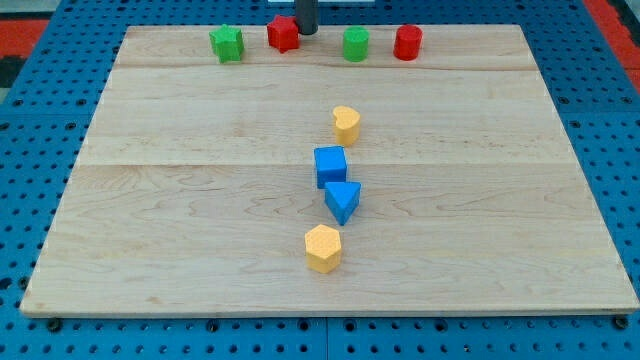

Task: Push the green circle into the red star

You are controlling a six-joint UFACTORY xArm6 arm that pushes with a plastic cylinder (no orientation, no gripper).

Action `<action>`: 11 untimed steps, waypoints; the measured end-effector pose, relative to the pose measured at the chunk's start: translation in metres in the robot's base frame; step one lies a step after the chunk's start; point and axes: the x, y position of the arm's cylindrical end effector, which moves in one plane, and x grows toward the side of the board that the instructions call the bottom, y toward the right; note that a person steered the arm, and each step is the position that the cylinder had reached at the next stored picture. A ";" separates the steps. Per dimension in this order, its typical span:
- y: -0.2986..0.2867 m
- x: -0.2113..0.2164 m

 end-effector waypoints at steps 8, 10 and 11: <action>0.030 0.032; 0.051 0.097; -0.010 0.071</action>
